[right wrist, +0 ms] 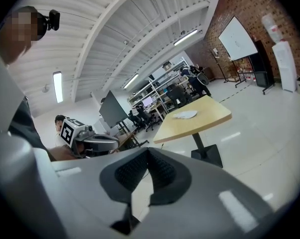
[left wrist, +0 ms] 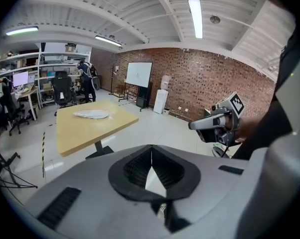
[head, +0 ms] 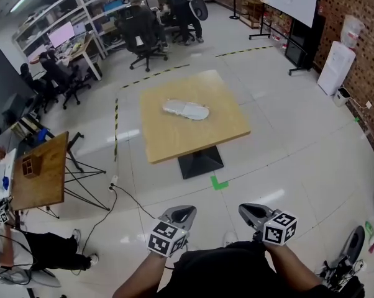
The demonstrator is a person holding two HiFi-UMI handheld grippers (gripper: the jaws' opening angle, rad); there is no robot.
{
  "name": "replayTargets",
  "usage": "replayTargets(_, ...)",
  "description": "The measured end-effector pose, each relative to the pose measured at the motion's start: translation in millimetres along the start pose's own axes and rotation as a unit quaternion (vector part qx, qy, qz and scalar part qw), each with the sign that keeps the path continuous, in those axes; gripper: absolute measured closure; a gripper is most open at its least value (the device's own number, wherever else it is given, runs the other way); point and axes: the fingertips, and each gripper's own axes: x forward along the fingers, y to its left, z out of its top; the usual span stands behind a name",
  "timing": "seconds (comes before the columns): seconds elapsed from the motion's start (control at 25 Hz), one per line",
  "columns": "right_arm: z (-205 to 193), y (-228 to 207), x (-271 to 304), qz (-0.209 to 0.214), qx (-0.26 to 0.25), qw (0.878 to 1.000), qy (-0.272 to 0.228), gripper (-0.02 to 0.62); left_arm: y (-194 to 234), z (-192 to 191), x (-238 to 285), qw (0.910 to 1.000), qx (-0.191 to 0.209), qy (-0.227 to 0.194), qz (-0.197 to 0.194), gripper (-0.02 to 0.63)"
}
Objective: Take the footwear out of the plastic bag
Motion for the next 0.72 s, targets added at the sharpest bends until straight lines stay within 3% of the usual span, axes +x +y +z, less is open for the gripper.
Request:
replayTargets(0.24, 26, -50, 5, 0.028, -0.008, 1.000, 0.003, 0.594, 2, 27, 52, 0.9996, -0.012, -0.015, 0.022, 0.598)
replayTargets(0.4, 36, -76, 8, 0.034, 0.006, 0.999, 0.010, 0.594, -5, 40, 71, 0.9998, 0.010, -0.001, 0.019, 0.598)
replayTargets(0.72, 44, -104, 58, 0.036, 0.018, 0.999, 0.032, 0.594, 62, 45, 89, 0.9989, -0.016, 0.005, 0.045, 0.598)
